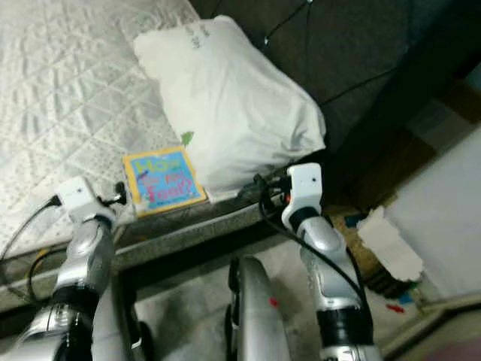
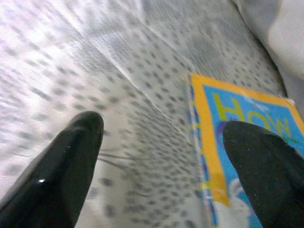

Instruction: Clean up the room

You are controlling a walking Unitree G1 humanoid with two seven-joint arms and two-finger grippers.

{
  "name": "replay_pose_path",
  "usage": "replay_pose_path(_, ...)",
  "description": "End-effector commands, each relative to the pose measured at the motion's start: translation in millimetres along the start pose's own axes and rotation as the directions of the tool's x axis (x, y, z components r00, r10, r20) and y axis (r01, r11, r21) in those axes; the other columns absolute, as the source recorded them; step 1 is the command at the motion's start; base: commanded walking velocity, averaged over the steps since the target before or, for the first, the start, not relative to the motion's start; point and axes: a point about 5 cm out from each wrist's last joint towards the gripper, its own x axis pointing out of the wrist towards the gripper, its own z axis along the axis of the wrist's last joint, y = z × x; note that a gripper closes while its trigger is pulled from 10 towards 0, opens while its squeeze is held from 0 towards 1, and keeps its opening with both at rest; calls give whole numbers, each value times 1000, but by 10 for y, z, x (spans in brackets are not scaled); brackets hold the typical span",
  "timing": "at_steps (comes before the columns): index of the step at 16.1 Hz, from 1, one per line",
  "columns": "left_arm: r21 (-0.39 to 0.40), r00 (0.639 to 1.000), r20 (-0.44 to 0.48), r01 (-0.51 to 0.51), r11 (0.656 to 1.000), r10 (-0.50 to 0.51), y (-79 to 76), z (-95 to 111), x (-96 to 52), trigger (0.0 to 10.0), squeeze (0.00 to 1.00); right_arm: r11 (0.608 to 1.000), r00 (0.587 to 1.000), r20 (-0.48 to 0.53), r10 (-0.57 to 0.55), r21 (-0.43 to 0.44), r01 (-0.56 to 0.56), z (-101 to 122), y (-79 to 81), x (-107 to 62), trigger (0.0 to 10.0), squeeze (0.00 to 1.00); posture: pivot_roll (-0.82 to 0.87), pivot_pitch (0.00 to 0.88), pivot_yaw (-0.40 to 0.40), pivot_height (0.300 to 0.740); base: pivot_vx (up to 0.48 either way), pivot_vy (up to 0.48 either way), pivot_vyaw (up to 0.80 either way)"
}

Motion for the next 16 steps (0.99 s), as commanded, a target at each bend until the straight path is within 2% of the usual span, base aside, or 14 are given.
replay_pose_path(1,58,998,69,3,998,-7,-4,94,-137,10000,1000,999,1000,2,18,33,-18,-27,77,57,10000,0,-88,86,-73,558,0,0,0)
replay_pose_path(4,121,987,162,-26,992,6,132,241,-323,10000,1000,995,997,33,64,74,-67,-21,232,164,10000,0,-38,54,-45,558,0,0,0)
replay_pose_path(5,141,981,195,-11,990,-16,137,279,-393,10000,1000,998,997,54,59,5,-59,3,269,195,10000,0,-26,45,-38,558,0,0,0)
replay_pose_path(6,164,977,211,5,986,-40,142,294,-451,10000,1000,998,995,70,67,-4,-67,14,318,222,10000,0,-20,28,-30,558,0,0,0)
replay_pose_path(7,181,977,208,9,983,-48,179,297,-528,10000,1000,996,994,95,62,57,-68,38,378,255,10000,0,-15,26,-25,558,0,0,0)
replay_pose_path(9,188,975,206,39,981,-78,176,320,-565,10000,1000,999,990,134,36,16,-39,74,388,261,10000,0,-9,29,-20,558,0,0,0)
replay_pose_path(10,203,976,198,51,978,-92,157,310,-566,10000,1000,999,993,115,21,29,-24,51,377,257,10000,0,-8,28,-19,558,0,0,0)
replay_pose_path(11,252,980,169,61,966,-106,121,266,-564,10000,1000,998,996,93,10,58,-15,11,351,250,10000,0,-6,28,-19,558,0,0,0)
replay_pose_path(12,262,980,146,91,961,-133,72,244,-560,10000,0,998,994,108,-17,65,10,7,324,245,10000,0,-7,34,-16,558,0,0,0)
replay_pose_path(16,269,970,148,150,951,-195,-34,258,-608,10000,0,994,990,142,-4,105,-12,99,364,247,10000,0,-18,67,-2,558,0,0,0)
